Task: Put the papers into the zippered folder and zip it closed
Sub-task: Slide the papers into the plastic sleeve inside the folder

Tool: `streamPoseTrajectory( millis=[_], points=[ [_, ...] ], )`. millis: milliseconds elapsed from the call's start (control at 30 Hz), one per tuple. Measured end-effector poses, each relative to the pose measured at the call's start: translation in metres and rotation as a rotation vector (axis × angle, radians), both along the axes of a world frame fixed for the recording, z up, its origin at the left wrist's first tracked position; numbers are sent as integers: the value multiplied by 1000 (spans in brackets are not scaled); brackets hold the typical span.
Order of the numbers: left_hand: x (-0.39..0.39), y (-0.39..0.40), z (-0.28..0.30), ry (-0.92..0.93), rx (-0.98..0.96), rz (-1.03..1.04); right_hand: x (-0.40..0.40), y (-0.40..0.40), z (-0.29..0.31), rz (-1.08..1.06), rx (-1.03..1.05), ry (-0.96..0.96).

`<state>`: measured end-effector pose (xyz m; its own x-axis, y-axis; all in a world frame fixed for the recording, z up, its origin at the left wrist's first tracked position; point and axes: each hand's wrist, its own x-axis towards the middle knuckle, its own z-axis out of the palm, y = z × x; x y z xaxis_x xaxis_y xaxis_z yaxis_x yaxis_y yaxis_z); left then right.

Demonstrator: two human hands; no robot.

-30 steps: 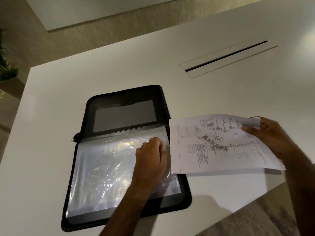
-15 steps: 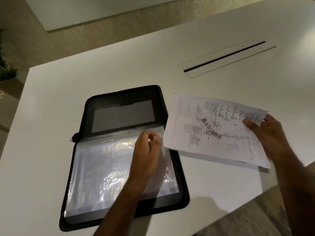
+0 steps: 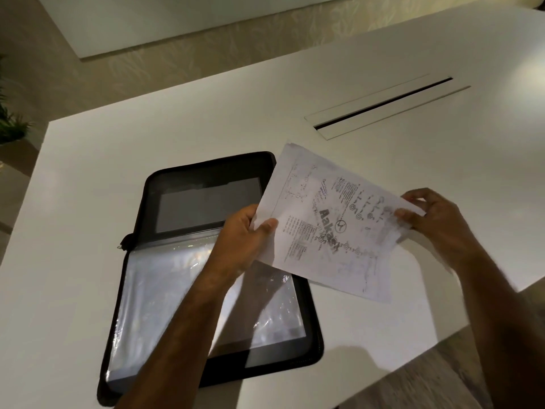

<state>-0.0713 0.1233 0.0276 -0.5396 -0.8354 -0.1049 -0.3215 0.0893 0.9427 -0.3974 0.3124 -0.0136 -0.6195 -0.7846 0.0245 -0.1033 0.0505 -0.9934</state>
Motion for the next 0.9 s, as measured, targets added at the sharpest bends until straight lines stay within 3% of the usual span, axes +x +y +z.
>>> streamPoseTrajectory(
  millis=[267,433,567,733,900],
  points=[
    [7,-14,17,-1,-128,-121,17,-55,59,375,203,356],
    [2,-14,9,-8,-108,-122,31,-85,72,451,223,456],
    [6,-4,-7,39,-47,-77,28,-90,74,460,254,454],
    [16,30,-40,209,48,144,10,-76,66,407,287,389],
    [29,57,-67,44,-231,118,-6,-61,57,437,334,323]
  ],
)
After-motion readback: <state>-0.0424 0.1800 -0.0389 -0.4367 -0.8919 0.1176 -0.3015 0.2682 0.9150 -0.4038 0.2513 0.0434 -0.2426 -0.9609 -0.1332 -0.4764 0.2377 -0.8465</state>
